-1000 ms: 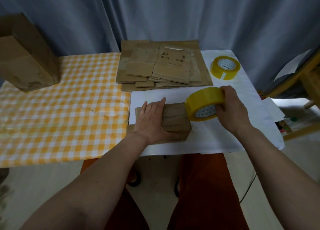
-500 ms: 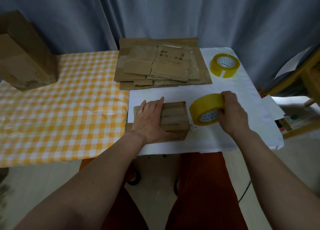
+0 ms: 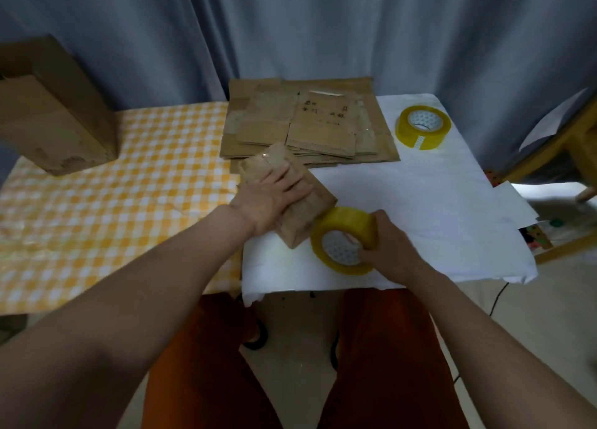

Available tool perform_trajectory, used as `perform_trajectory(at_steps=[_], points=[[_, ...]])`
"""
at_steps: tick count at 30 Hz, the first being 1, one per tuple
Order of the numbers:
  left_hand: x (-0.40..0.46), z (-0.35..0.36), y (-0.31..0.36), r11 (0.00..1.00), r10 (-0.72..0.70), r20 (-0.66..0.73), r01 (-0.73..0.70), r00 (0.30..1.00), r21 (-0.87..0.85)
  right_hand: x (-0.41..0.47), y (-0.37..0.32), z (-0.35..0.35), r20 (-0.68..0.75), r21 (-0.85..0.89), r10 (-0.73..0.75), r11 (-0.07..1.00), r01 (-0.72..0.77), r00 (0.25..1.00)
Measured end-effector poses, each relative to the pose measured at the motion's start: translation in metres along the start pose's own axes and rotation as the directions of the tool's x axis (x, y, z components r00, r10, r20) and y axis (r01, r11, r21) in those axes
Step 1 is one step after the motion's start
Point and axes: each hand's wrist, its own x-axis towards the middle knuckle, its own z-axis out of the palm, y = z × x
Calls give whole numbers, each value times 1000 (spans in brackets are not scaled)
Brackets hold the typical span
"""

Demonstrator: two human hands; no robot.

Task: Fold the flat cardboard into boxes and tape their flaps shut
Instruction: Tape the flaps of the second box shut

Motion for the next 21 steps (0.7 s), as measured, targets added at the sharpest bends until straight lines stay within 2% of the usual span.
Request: perform_trajectory(at_steps=[3, 6, 9, 12, 15, 19, 21], points=[[-23, 26, 17, 979, -146, 43, 150, 988, -136, 4, -16, 15, 98, 118, -9, 993, -2, 995], [-32, 41, 18, 969, -201, 8, 200, 980, -145, 2, -26, 20, 163, 272, 32, 959, -76, 986], [-32, 40, 10, 966, -220, -14, 215, 975, -143, -2, -28, 25, 144, 386, 68, 915, -119, 987], [-29, 40, 6, 981, -183, -43, 180, 982, -66, -9, -30, 38, 165, 320, 69, 940, -120, 984], [-26, 37, 2, 982, -184, -39, 182, 982, -56, -12, -33, 51, 194, 187, 134, 967, -171, 972], [-24, 39, 1, 968, -224, -40, 217, 974, -130, -10, -44, 54, 212, 134, 166, 971, -197, 963], [-25, 42, 5, 942, -273, -68, 253, 960, -221, -11, -49, 54, 230, 181, 166, 961, -210, 959]])
